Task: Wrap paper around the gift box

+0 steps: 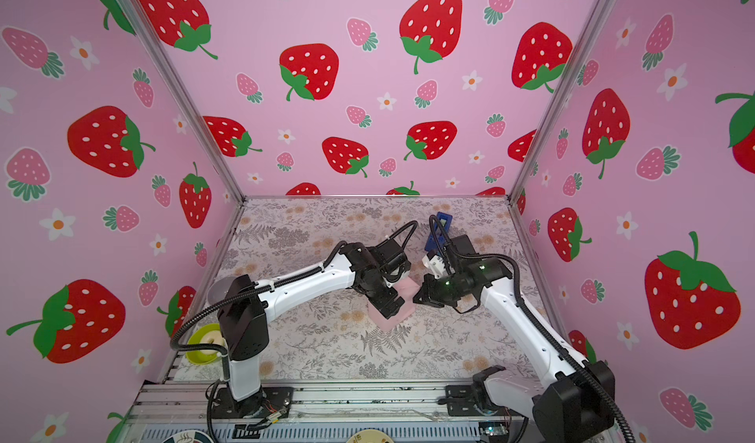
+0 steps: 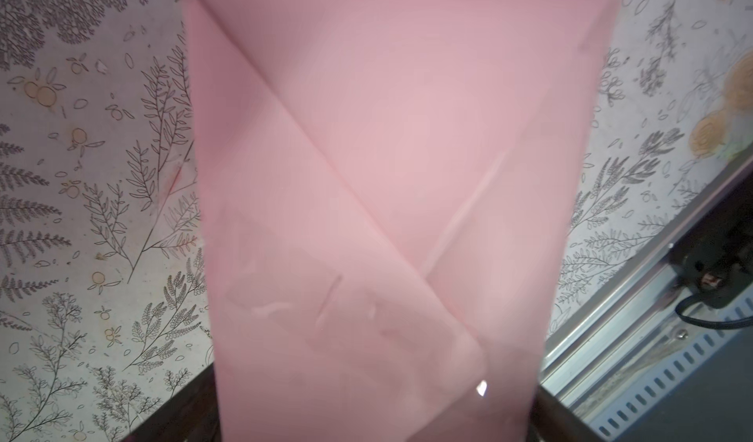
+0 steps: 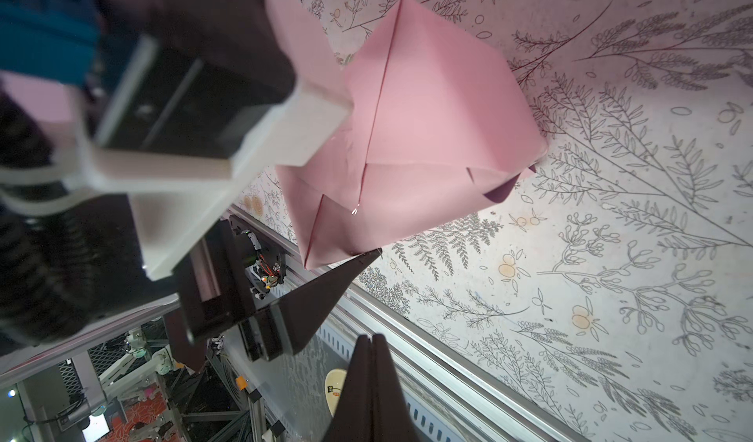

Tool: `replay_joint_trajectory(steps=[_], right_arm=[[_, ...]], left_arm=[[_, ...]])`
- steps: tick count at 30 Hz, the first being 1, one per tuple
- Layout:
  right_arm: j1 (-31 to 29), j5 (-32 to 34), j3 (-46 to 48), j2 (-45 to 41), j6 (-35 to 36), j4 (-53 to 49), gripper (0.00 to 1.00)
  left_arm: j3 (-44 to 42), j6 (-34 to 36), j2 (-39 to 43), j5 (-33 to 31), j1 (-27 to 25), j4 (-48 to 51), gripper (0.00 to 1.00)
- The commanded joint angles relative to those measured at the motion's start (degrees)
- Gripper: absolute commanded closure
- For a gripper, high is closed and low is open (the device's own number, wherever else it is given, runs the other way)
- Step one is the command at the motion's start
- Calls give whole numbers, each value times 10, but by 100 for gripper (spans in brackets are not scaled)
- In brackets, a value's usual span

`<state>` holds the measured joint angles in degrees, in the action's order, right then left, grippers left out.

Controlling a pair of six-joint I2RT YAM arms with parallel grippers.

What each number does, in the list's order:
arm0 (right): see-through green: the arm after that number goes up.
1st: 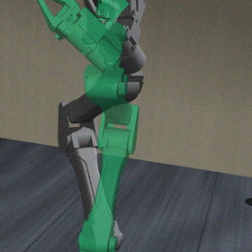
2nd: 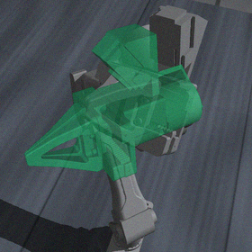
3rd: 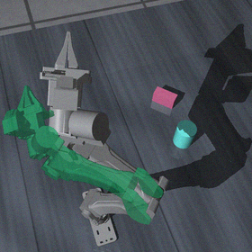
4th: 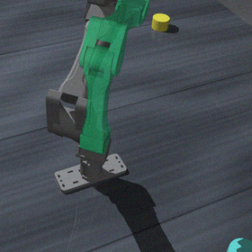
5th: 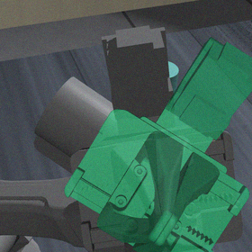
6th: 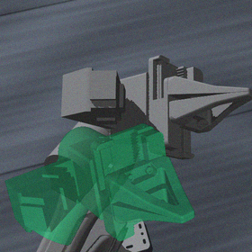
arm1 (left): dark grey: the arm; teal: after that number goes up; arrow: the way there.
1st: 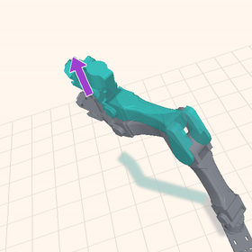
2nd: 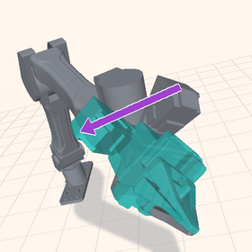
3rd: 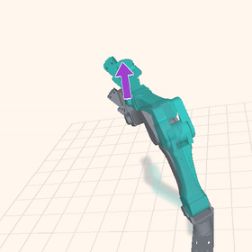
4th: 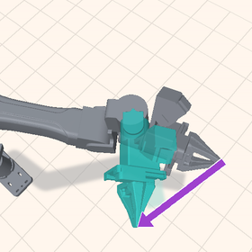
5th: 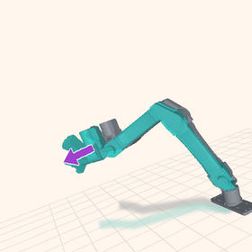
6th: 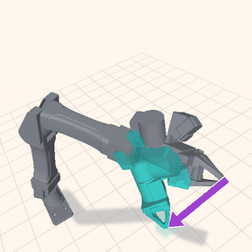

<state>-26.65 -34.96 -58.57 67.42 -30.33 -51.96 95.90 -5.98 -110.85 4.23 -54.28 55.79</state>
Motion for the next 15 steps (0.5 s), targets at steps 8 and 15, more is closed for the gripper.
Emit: replay_joint_trajectory(steps=[8, 15], right_arm=[[4, 0, -2, -11, 3, -13, 100], [7, 23, -12, -15, 0, -17, 100]], left_arm=[[-11, 10, 1, 32, 0, -11, 24], [-14, -5, 34, 31, 6, -20, 31]])
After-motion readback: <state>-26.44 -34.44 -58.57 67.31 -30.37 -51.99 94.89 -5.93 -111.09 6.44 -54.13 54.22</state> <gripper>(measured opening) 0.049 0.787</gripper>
